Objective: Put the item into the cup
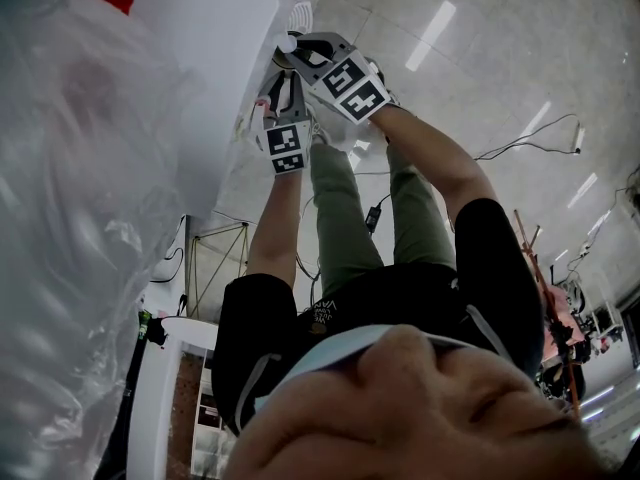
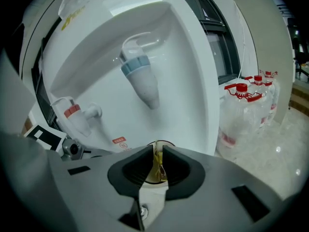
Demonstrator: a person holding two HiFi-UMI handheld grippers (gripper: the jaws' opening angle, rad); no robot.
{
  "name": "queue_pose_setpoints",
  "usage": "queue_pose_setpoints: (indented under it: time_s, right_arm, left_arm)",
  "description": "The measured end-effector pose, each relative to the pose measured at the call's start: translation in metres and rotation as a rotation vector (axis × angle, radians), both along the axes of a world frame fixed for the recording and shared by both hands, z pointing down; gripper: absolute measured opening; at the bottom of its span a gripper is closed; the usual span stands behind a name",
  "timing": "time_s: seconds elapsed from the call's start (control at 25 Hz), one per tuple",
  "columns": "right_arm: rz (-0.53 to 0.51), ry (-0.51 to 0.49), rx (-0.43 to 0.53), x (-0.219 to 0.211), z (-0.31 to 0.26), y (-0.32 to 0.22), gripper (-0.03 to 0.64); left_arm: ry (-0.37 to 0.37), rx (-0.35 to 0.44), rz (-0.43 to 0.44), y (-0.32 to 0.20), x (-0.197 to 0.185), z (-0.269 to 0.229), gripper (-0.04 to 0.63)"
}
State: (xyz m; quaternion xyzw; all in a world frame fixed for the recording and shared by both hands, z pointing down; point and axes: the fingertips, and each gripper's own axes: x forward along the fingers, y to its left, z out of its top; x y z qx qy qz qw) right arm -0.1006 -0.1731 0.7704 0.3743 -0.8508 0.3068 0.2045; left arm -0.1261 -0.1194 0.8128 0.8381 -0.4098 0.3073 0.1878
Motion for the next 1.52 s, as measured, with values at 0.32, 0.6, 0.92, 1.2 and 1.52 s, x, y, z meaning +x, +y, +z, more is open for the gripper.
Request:
queue_pose_setpoints:
  time_s: [0.32, 0.6, 0.92, 1.2, 1.52]
  right_arm:
    - [0.034, -0.038, 0.027, 0.004, -0.015, 0.007, 0.046]
    - [0.084, -0.066, 0.052, 0.02, -0.042, 0.023, 0.046]
    - [0.111, -0.1, 0.076, 0.036, -0.088, 0.043, 0.046]
    - [0.139, -0.122, 0.109, 0.051, -0.134, 0.068, 0.044]
    - [0.159, -0.153, 0.11, 0.07, -0.188, 0.103, 0.044]
  left_arm:
    - [0.002, 0.021, -0.004, 0.002, -0.003, -0.008, 0.083]
    - [-0.012, 0.03, -0.008, 0.013, -0.005, -0.025, 0.083]
    - [-0.014, 0.037, -0.026, 0.036, -0.009, -0.064, 0.083]
    - [0.005, 0.044, -0.073, 0.067, -0.009, -0.107, 0.08]
    - [0.05, 0.116, -0.115, 0.087, 0.002, -0.18, 0.043]
